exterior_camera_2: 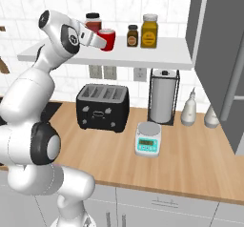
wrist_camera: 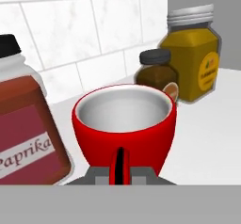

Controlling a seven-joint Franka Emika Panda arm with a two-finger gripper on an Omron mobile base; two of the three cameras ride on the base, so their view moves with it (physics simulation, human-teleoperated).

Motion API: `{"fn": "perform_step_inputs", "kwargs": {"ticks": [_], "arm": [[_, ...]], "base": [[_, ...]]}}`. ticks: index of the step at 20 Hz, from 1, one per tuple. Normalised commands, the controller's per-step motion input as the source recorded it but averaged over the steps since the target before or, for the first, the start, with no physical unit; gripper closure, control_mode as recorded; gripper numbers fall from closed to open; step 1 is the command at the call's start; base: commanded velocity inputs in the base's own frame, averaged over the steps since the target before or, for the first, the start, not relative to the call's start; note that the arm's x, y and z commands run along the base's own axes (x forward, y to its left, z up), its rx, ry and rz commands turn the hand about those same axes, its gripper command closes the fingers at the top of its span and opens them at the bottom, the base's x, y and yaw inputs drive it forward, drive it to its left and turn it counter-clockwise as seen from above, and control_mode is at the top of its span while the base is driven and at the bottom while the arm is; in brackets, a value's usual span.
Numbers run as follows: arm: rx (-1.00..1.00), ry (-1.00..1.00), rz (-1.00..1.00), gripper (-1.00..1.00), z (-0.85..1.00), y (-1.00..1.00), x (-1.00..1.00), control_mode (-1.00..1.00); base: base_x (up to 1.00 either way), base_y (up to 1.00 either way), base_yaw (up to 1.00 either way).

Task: Gather all objects into one cabinet and sort the glasses and bowls to opposite sides.

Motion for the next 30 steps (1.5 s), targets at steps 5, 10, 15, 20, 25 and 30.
{"fn": "perform_step_inputs", "kwargs": {"ticks": [5, 10, 15, 20, 25, 30], "arm": [[-0.02, 0.00, 0.00, 1.00, 0.00, -0.10, -0.95, -1.00], [-0.01, 0.00, 0.00, 1.00, 0.07, 0.01, -1.00, -1.00], [0.00, 0.00, 0.15, 1.00, 0.14, 0.04, -1.00, -1.00], [-0.01, 0.04, 0.30, 1.00, 0.24, 0.32, -1.00, -1.00], [-0.10, 0.14, 0.20, 1.00, 0.28, 0.55, -1.00, -1.00], [-0.03, 0.02, 0.17, 1.00, 0.00, 0.08, -1.00, -1.00]], "base": [[0.00, 0.00, 0.00], [0.00, 0.00, 0.00], [0.00, 0.00, 0.00], [0.00, 0.00, 0.00], [0.00, 0.00, 0.00], [0.00, 0.00, 0.00]]}}
